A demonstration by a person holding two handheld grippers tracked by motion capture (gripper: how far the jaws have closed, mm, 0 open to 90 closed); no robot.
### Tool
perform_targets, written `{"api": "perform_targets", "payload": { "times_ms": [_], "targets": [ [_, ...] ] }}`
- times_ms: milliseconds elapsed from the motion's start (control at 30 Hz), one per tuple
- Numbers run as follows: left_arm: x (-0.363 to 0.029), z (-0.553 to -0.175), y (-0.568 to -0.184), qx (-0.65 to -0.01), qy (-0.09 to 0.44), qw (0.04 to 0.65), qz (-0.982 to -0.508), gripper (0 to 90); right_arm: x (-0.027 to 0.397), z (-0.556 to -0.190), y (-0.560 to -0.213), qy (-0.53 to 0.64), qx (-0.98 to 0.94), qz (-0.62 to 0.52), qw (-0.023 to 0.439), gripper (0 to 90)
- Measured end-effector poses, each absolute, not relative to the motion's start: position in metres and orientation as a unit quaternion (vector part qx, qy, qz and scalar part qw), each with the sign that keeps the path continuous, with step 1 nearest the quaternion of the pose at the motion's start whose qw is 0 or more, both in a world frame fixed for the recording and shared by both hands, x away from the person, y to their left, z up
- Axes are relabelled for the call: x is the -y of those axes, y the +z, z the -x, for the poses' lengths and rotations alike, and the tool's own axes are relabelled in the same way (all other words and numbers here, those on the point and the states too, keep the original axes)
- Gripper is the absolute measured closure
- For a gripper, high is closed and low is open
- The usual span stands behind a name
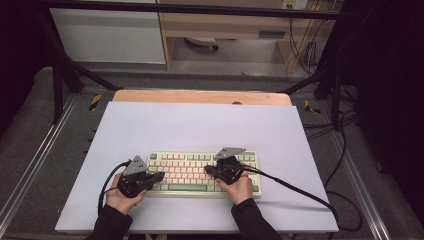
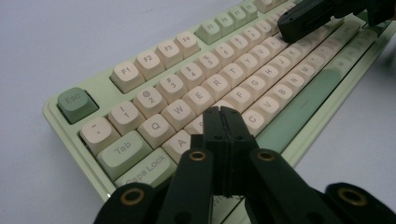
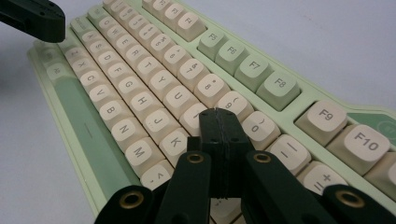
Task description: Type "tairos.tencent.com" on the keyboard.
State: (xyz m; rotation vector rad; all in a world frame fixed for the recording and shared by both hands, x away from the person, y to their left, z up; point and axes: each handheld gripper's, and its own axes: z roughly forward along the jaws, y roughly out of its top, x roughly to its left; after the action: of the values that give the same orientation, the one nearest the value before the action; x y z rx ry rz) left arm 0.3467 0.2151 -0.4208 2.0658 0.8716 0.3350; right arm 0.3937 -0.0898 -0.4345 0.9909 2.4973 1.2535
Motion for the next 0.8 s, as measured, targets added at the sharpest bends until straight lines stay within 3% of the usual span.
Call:
{"api": "perform_targets", "payload": {
  "times_ms": [800],
  "targets": [
    [-0.218, -0.347, -0.418, -0.350, 0.136, 0.426, -0.823, 89.7, 0.096, -0.377, -0.414, 0.451, -0.831, -0.312, 0.087, 90.0]
  ]
}}
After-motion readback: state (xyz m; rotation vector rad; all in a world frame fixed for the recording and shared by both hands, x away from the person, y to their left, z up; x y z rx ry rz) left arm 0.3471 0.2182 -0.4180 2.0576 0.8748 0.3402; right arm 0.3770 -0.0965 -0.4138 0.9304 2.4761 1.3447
